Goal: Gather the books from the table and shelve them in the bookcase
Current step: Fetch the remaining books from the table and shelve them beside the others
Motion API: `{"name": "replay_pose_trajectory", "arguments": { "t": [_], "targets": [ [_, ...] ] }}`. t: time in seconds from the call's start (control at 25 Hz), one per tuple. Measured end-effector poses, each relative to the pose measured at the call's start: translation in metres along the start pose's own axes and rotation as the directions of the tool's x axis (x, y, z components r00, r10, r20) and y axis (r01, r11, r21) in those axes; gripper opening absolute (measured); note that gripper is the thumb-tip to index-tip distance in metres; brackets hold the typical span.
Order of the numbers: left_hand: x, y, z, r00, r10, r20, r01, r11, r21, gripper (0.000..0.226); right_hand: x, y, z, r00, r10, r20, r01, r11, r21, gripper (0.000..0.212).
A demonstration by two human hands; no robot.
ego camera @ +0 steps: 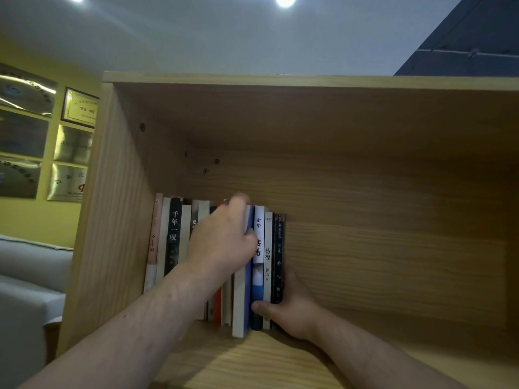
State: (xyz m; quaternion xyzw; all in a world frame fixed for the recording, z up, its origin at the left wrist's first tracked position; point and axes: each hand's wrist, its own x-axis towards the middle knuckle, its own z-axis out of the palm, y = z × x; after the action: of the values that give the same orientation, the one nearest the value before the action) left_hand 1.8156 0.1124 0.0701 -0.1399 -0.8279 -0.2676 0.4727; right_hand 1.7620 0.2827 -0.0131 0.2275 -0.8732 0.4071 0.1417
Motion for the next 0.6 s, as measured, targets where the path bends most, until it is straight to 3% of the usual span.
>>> {"name": "replay_pose_trajectory", "arguments": {
  "t": [0.12, 0.28, 0.36, 0.44, 0.6],
  "targets": [
    [-0.024, 0.002, -0.002, 0.988, -0.124, -0.087, 0.100, 0.964, -0.247, 0.049, 0.001, 0.004, 0.000, 1.000, -0.019, 0.002, 0.019, 1.000, -0.009, 0.112],
    [-0.055, 0.000, 0.003, 0.961, -0.261, 0.090, 0.276, 0.896, -0.348, 0.043, -0.003, -0.002, -0.002, 1.000, -0.010, 0.021, 0.011, 0.999, -0.031, 0.111],
    [-0.059, -0.007, -0.010, 0.955, -0.289, 0.065, 0.289, 0.857, -0.427, 0.027, -0.009, -0.007, -0.009, 0.999, 0.037, 0.035, -0.038, 0.999, 0.014, 0.092],
    [-0.062, -0.013, -0.031, 0.943, -0.329, 0.050, 0.299, 0.773, -0.560, 0.027, -0.019, -0.016, -0.016, 0.995, 0.094, 0.042, -0.098, 0.990, 0.104, 0.065],
    [-0.063, -0.019, -0.057, 0.918, -0.368, 0.145, 0.309, 0.440, -0.843, 0.032, -0.025, -0.024, -0.028, 0.977, 0.210, -0.024, -0.178, 0.881, 0.438, 0.014]
  ]
}}
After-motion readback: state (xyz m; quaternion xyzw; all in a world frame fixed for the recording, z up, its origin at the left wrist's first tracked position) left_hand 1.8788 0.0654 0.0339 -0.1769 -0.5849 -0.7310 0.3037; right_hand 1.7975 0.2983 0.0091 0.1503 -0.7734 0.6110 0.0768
